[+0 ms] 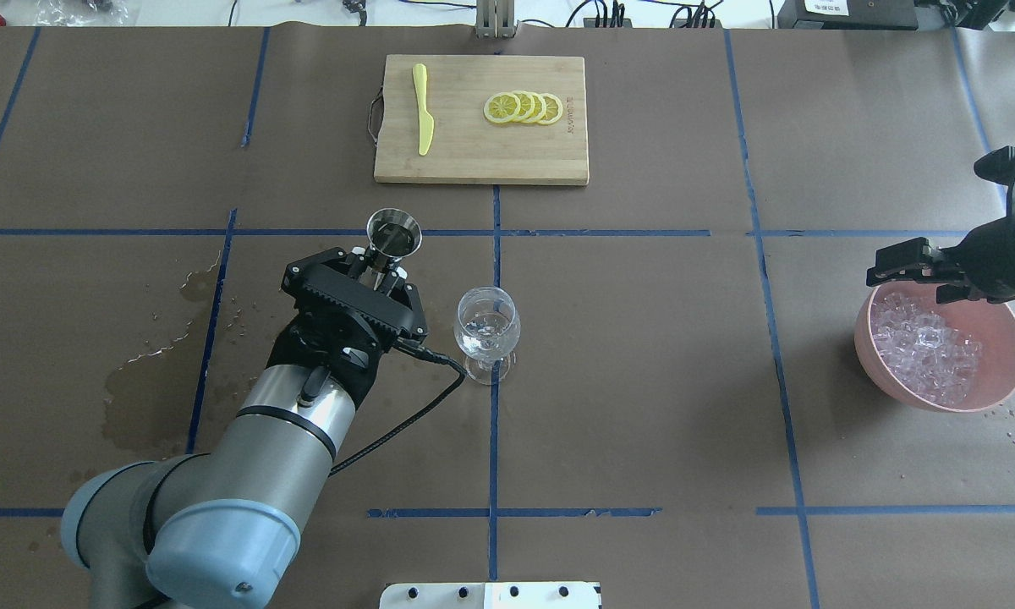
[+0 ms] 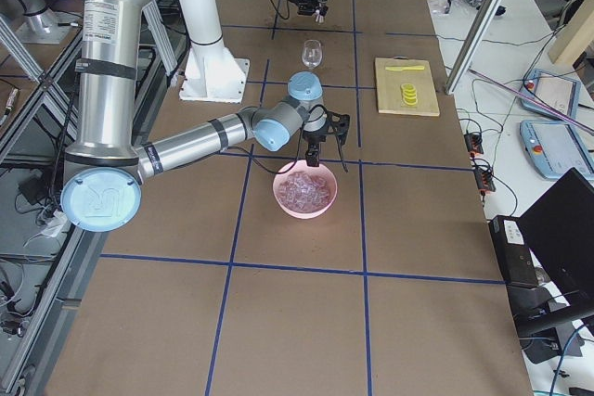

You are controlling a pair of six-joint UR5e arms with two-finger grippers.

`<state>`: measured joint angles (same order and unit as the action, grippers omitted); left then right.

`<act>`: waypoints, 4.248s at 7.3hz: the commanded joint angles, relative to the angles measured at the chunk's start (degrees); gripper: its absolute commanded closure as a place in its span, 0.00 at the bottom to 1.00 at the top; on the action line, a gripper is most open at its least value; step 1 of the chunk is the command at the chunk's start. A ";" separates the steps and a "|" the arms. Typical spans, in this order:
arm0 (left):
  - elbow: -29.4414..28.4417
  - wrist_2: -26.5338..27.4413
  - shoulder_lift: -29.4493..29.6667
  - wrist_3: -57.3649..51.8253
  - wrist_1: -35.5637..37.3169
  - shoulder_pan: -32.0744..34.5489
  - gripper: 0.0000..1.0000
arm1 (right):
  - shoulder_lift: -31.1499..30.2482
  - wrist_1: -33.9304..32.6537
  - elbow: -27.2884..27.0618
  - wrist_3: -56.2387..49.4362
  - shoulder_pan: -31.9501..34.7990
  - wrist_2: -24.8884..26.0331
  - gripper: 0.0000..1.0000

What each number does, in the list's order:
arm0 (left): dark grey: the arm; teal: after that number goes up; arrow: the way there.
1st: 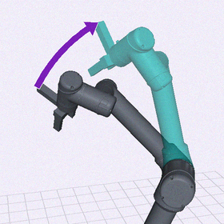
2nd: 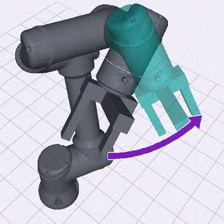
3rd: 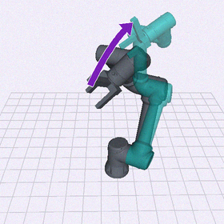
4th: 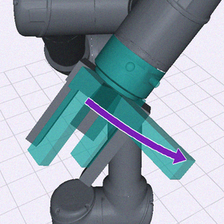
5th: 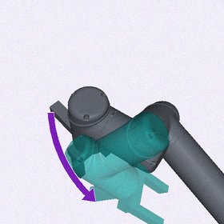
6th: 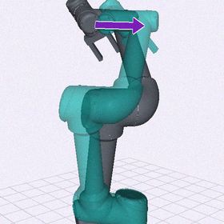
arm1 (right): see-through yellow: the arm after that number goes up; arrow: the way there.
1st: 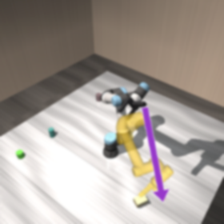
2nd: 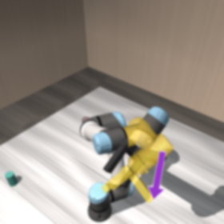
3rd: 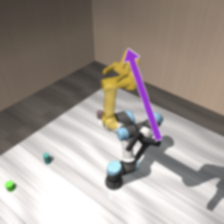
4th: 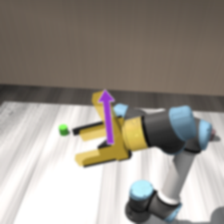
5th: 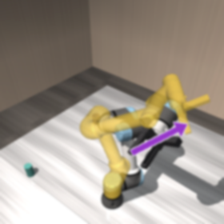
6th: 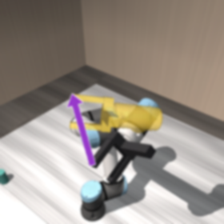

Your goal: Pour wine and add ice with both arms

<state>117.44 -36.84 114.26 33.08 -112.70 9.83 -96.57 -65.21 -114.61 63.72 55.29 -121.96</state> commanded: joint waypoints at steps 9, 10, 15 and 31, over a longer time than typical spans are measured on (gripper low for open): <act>-7.58 7.83 4.39 -32.78 0.20 -1.48 1.00 | 0.42 0.00 0.00 0.09 -0.09 -0.47 0.00; -7.66 7.92 4.39 -36.03 0.28 -1.39 1.00 | 0.42 0.00 0.00 0.09 -0.09 -0.47 0.00; -7.58 10.11 4.56 -50.97 0.28 -1.39 1.00 | 0.51 0.00 0.09 0.09 -0.09 -0.56 0.00; -13.03 15.75 4.48 -23.20 -27.61 -3.94 1.00 | 0.51 0.09 0.35 0.09 -0.09 -0.12 0.00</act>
<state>104.32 -20.78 118.88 1.76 -134.63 5.91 -96.06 -65.13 -114.23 63.81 55.19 -122.11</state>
